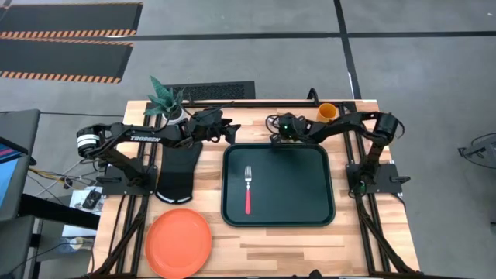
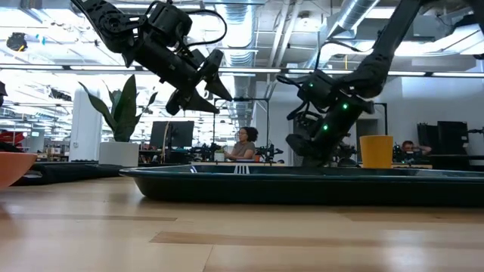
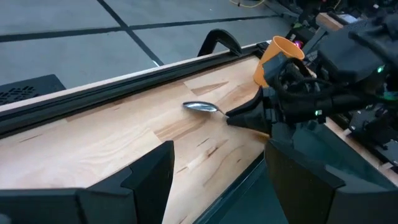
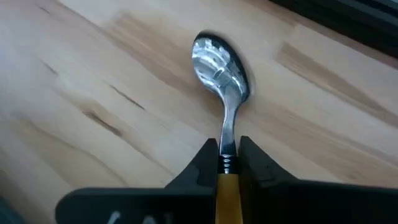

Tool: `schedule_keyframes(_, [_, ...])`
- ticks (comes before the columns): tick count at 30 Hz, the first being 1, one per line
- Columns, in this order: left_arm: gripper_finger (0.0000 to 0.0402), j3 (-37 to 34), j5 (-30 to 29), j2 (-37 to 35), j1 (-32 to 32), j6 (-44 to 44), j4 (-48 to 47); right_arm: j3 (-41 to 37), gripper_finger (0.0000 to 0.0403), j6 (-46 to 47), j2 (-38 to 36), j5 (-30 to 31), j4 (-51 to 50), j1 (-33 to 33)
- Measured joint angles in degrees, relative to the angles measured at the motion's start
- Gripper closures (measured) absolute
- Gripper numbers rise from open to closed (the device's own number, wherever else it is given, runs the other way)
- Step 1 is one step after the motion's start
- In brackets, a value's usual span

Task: Pick and place plate/cup/fork/spoon on tray
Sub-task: Put the yellow spoon to the left of the pink fork on the black tray

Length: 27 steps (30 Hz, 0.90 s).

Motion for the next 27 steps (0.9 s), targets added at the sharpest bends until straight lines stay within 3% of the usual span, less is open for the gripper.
schedule_keyframes(12, [0.0166, 0.0, 1.0, 0.0, 0.2, -1.6, 0.5, 2.5, 0.0389, -0.7, -9.7, -4.8, -3.7, -4.4])
schedule_keyframes(15, [0.0166, 0.0, 6.1, 0.0, 1.1, -3.4, 3.3, 2.5, 0.0389, 0.2, -13.3, -10.5, -2.6, -4.6])
schedule_keyframes(20, [0.0166, 0.0, 19.3, 0.0, 3.8, -7.3, 15.1, 2.5, 0.0389, 3.9, -21.7, -19.8, -2.0, -3.0])
schedule_keyframes(27, [0.0166, 0.0, 28.5, 0.0, 8.1, -15.3, 28.9, 2.6, 0.0389, 9.8, -33.7, -21.8, 0.3, 3.4])
